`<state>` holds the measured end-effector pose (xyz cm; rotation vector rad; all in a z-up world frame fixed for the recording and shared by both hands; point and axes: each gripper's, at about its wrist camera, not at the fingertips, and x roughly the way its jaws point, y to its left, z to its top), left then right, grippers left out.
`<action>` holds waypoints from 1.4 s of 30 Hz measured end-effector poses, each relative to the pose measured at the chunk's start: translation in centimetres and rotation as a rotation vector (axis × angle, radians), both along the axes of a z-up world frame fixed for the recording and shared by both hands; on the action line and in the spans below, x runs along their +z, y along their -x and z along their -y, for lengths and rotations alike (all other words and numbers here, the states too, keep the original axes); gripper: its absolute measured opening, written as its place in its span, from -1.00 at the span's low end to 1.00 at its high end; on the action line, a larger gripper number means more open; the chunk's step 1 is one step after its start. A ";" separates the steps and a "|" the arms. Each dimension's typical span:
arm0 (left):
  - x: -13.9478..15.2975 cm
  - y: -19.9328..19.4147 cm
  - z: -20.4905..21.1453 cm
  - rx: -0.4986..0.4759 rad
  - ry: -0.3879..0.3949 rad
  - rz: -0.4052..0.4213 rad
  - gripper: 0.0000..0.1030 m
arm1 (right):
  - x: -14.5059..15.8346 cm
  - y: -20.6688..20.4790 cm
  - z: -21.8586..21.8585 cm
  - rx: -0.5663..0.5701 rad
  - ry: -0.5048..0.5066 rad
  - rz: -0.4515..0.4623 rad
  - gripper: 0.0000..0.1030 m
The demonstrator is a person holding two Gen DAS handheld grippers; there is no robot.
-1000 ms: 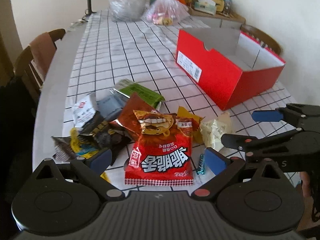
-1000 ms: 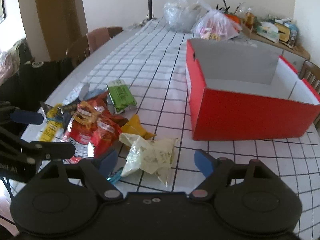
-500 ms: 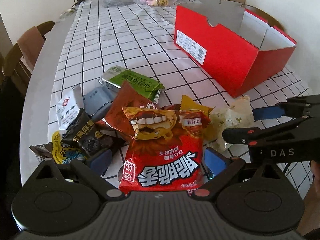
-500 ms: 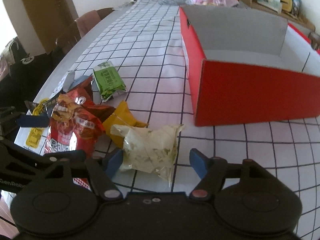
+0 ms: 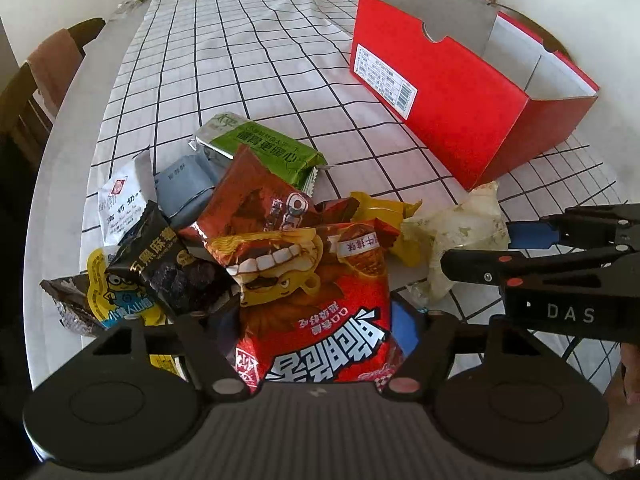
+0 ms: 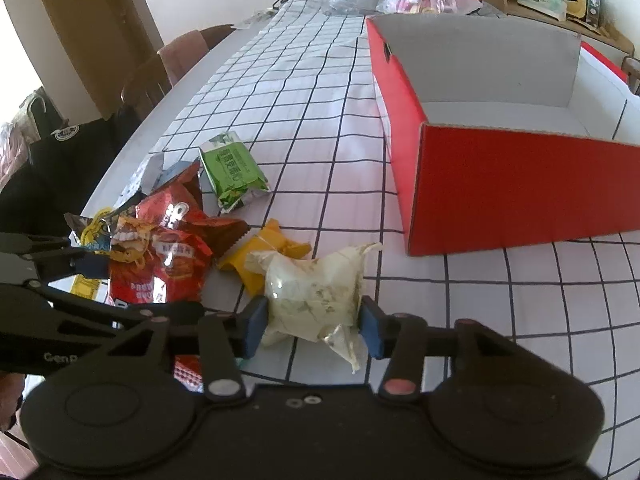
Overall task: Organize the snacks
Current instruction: 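Carry both bags into the red box and open both grippers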
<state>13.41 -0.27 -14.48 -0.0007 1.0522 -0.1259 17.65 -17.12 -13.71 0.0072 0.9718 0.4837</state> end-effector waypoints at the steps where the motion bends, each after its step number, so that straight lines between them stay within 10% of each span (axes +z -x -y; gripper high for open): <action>1: 0.0 0.1 -0.1 0.005 0.005 0.000 0.40 | 0.1 0.1 0.0 -0.004 0.000 0.004 -0.15; 26: 7.2 3.5 -0.4 0.067 0.098 0.046 0.38 | 7.6 4.7 4.0 -0.098 -0.051 0.121 -0.23; 42: 14.0 -2.3 8.0 0.013 0.085 0.150 0.38 | 11.7 -1.4 12.1 -0.133 -0.055 0.203 -0.23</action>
